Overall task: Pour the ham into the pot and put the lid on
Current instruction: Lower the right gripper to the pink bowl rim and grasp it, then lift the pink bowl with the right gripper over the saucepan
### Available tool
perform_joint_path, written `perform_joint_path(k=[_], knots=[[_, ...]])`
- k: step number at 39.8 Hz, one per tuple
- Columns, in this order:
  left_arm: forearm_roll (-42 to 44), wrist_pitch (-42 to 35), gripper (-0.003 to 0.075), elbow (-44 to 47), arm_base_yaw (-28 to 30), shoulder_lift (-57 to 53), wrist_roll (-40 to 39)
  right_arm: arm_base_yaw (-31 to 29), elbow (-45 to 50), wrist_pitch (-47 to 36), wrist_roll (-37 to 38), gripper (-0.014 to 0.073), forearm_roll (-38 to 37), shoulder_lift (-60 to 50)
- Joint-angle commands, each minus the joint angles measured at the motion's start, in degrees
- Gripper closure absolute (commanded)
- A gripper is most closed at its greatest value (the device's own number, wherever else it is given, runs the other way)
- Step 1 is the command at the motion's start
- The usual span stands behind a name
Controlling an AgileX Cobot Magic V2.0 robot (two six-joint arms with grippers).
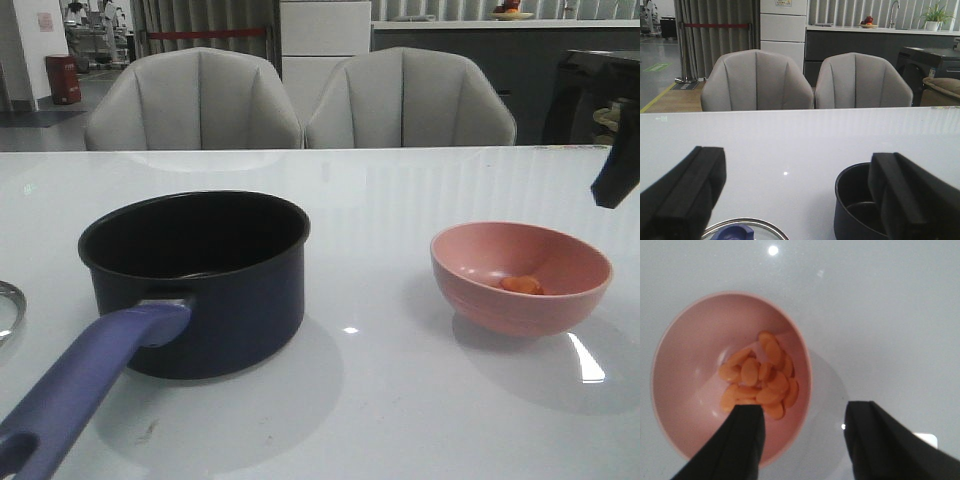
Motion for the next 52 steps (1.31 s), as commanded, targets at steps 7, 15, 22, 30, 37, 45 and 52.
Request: perform_joint_path(k=[7,15,22,30,37,45,52], knots=[[-0.43,-3.65,0.0092,-1.57,-0.34,0.55,-0.06,0.67,-10.05,2.63,-3.85,0.0129,1.26,9.9],[-0.43,-3.65,0.0092,-1.57,-0.34,0.55,-0.06,0.77,-13.65,3.97,-4.27,0.0282,1.26,15.39],[-0.43,-3.31,0.0092,-1.57,-0.34,0.55,-0.06,0.77,-14.08,3.19,-4.22,0.0442,1.39,17.17],[-0.43,-3.31,0.0092,-1.57,-0.34,0.55,-0.06,0.77,-14.41,1.82,-4.18,0.0454,1.52,17.36],[-0.43,-3.31,0.0092,-1.57,-0.34,0.55,-0.06,2.78,-14.96,0.13,-7.01,0.0454,1.47,13.91],[-0.43,-3.31,0.0092,-1.57,-0.34,0.55,-0.06,10.18,-14.96,-6.64,-8.16,0.0454,-0.48,6.4],[-0.43,-3.28,0.0092,-1.57,-0.34,0.55,-0.06,19.0,-14.96,-14.4,-8.16,0.0454,-4.91,2.79]])
